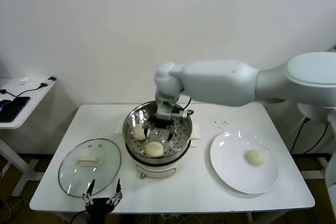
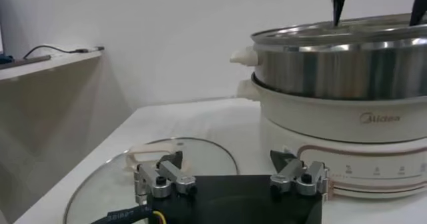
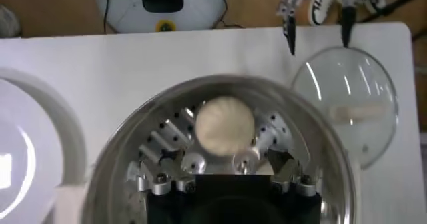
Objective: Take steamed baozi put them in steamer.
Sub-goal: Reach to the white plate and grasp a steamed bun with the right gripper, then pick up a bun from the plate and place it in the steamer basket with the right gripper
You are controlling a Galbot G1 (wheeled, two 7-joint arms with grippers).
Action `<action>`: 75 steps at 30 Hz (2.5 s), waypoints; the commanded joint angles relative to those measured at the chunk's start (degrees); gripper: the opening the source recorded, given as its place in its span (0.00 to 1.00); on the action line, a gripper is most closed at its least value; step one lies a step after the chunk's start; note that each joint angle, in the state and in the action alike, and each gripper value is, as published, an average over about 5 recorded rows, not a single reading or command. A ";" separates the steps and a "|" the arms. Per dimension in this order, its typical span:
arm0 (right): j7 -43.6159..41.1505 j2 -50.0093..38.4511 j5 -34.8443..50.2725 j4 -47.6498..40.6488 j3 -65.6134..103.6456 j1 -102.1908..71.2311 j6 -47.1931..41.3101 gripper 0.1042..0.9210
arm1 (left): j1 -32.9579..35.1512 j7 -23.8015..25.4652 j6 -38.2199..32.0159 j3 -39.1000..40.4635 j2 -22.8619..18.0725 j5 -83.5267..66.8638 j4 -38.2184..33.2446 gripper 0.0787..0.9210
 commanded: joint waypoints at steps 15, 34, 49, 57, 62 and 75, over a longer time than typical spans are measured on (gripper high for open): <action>2.35 -40.88 11.47 7.38 -24.65 10.68 -33.96 0.88 | -0.27 0.22 0.00 -0.72 0.17 -0.68 -0.73 0.88; 9.08 -45.28 -5.35 -0.36 7.82 -29.02 -40.25 0.88 | 0.66 0.13 0.10 -0.76 -0.88 0.20 -0.65 0.88; 9.19 -39.90 -7.18 -5.59 12.12 -32.58 -40.11 0.88 | 1.04 0.04 -0.18 -0.84 -0.70 0.49 -0.75 0.88; 10.66 -39.91 -7.59 -5.26 13.73 -33.51 -40.11 0.85 | 1.01 -0.09 -0.25 -0.71 -0.65 0.50 -0.52 0.88; 11.29 -39.97 -7.33 -4.55 14.78 -33.25 -40.26 0.72 | 1.08 -0.14 -0.42 -0.40 -0.70 0.71 -0.56 0.88; 9.19 -40.61 9.84 6.07 -5.65 -2.79 -40.56 0.66 | 1.78 -0.19 -0.58 -0.04 -0.89 1.41 -1.56 0.88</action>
